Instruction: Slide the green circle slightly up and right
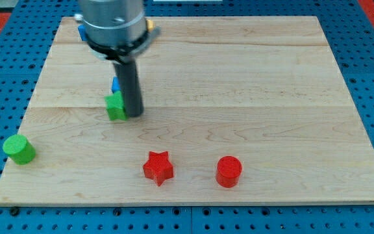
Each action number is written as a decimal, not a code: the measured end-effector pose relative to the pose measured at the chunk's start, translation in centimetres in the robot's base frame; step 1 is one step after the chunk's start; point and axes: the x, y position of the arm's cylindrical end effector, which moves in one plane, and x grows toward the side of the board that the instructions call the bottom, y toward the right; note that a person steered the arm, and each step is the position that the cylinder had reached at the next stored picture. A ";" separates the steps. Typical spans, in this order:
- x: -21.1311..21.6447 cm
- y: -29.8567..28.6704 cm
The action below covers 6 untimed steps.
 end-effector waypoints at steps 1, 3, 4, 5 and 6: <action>-3.5 -3.1; 6.9 -3.4; 14.8 -13.6; 16.0 -19.1; 9.3 -13.6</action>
